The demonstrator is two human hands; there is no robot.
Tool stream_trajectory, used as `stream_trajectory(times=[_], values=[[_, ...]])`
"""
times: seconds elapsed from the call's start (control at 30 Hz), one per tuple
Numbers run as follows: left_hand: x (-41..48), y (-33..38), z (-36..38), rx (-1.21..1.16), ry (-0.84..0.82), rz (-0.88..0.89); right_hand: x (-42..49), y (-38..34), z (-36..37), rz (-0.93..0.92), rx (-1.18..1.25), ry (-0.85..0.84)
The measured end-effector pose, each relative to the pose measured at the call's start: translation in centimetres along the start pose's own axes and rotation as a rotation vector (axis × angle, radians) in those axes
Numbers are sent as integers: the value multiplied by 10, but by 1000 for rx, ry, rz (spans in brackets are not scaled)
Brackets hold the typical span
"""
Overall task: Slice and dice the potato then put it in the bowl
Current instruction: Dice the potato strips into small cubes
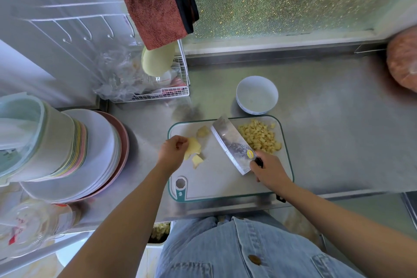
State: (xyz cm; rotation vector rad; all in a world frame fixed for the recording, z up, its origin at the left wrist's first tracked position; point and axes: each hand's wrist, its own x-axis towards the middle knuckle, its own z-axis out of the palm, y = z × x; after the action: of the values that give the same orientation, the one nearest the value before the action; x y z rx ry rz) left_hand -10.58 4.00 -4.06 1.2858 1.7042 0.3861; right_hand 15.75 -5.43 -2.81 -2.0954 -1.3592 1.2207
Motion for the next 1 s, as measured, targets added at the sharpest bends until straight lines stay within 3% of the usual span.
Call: stream_trajectory(times=[0.17, 0.37, 0.67, 1.0], values=[[-6, 3, 10, 10, -79, 15, -5, -5, -1, -24, 70, 2], [-4, 11, 23, 97, 27, -63, -8, -6, -2, -21, 60, -75], [-4, 10, 11, 270, 107, 58, -5, -6, -2, -64, -9, -80], [14, 36, 24, 541, -142, 284, -12, 1, -17, 40, 135, 67]])
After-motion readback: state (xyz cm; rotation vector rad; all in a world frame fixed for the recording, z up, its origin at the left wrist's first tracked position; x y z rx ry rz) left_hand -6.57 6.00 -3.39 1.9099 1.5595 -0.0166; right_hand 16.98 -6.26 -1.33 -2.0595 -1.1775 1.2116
